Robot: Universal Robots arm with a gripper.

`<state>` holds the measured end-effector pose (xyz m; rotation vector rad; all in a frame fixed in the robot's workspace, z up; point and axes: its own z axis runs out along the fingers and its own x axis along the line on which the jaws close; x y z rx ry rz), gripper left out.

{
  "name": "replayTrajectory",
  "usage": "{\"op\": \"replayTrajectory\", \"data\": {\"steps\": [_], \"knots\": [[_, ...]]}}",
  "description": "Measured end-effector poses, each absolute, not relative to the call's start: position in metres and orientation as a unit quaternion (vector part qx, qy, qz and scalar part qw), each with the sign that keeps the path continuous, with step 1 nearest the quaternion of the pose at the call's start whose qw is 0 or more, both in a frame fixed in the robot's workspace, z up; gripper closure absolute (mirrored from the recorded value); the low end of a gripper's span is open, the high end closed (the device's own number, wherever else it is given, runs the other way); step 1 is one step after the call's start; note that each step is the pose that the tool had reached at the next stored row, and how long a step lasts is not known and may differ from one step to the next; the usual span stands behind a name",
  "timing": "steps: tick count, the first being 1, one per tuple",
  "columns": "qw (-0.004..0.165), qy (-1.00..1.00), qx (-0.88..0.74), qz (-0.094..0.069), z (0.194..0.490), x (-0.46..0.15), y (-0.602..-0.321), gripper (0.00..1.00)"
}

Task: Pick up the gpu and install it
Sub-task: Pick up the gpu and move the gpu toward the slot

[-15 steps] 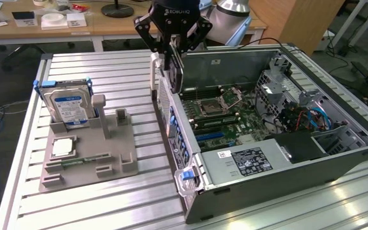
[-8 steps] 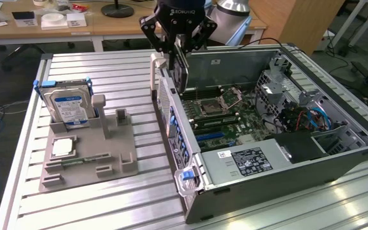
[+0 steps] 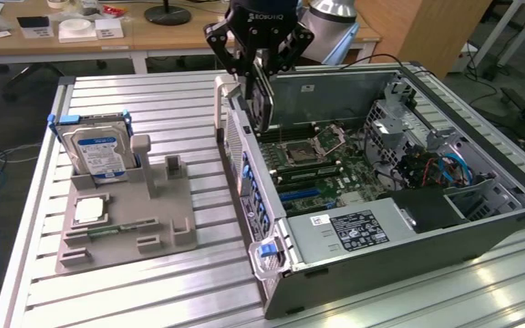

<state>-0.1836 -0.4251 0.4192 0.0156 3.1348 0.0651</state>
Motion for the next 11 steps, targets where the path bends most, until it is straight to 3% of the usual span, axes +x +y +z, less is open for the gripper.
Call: {"op": "replayTrajectory", "data": {"steps": [11], "knots": [[0.003,1.000,0.005,0.021,0.419,-0.160,-0.425,0.72]]}}
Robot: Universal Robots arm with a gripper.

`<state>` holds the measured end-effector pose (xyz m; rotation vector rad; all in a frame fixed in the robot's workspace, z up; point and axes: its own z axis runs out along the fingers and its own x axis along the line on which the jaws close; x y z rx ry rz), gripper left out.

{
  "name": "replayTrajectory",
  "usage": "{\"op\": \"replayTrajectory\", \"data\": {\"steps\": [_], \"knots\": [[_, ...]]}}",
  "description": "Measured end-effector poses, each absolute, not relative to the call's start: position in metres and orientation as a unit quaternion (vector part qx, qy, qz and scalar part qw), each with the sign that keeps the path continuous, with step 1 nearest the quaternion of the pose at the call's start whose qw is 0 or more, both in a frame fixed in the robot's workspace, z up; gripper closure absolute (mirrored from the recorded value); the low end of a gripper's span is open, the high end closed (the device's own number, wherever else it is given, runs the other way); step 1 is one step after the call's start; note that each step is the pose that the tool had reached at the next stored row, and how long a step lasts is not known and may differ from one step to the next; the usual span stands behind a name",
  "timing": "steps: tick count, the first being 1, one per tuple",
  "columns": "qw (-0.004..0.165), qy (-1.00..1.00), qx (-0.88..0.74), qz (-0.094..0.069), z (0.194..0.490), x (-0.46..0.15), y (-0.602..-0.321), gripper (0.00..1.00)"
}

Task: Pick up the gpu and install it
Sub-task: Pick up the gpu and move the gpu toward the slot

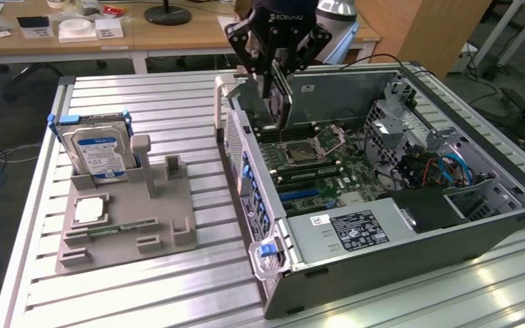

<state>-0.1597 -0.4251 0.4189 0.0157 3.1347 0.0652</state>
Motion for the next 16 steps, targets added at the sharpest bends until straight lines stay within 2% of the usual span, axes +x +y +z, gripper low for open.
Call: {"op": "replayTrajectory", "data": {"steps": [16], "knots": [[0.003,1.000,-0.011,0.021,0.418,-0.136,-0.425,0.72]]}}
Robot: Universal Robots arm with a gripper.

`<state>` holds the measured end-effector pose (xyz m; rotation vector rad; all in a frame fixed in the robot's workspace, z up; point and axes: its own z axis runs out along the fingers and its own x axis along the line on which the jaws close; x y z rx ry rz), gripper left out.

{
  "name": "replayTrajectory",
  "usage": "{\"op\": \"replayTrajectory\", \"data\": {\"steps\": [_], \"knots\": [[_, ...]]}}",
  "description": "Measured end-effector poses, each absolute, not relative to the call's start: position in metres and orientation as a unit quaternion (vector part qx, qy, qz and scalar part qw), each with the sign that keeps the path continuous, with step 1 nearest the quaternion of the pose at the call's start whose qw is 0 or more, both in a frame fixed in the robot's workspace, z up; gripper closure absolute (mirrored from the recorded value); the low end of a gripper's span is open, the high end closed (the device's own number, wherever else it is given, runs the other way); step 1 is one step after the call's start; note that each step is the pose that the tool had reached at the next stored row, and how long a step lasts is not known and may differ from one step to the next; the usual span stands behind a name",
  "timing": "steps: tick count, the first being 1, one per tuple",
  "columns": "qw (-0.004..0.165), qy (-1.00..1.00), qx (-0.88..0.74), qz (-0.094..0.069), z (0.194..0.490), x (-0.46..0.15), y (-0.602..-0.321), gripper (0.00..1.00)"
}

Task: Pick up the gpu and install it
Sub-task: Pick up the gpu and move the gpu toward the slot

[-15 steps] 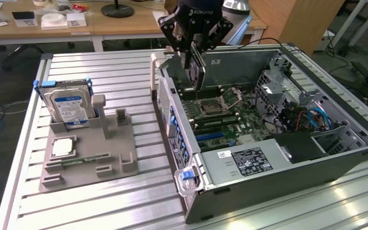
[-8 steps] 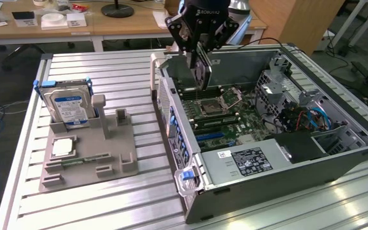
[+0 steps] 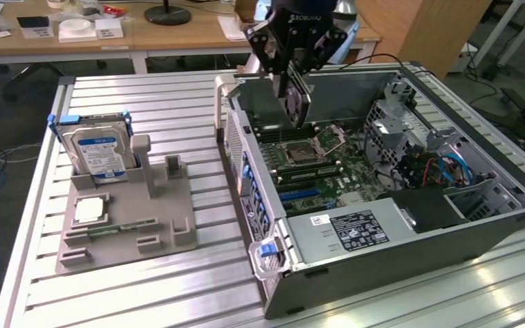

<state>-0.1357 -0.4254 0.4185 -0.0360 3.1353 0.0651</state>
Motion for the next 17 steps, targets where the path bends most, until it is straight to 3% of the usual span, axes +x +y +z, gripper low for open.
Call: {"op": "replayTrajectory", "data": {"steps": [17], "knots": [[0.002,1.000,-0.017,0.022,0.418,-0.071,-0.425,0.72]]}}
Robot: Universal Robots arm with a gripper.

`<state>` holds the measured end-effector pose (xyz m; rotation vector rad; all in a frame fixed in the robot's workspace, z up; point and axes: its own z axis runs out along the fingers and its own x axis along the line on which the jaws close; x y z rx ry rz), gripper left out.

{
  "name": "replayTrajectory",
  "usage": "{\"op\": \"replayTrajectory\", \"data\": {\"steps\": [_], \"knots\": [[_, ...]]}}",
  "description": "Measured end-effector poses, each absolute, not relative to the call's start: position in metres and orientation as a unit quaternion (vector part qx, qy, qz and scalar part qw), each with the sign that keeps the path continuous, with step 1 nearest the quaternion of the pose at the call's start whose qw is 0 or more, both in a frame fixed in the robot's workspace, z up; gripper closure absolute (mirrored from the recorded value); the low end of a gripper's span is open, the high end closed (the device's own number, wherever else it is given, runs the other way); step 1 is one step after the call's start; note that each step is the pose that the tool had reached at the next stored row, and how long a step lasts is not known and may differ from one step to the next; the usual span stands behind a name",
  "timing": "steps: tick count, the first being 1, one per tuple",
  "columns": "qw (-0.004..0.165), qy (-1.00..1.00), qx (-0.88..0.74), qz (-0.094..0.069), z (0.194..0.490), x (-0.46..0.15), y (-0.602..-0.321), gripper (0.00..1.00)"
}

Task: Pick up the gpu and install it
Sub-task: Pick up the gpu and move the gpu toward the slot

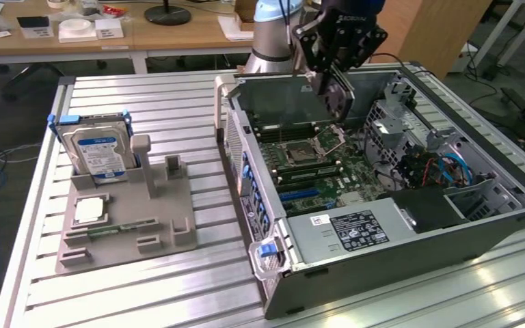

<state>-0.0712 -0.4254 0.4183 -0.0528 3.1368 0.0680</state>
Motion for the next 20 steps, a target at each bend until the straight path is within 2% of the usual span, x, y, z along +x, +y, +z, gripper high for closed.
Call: {"op": "replayTrajectory", "data": {"steps": [20], "knots": [[0.002,1.000,-0.019,0.022,0.418,-0.016,-0.425,0.72]]}}
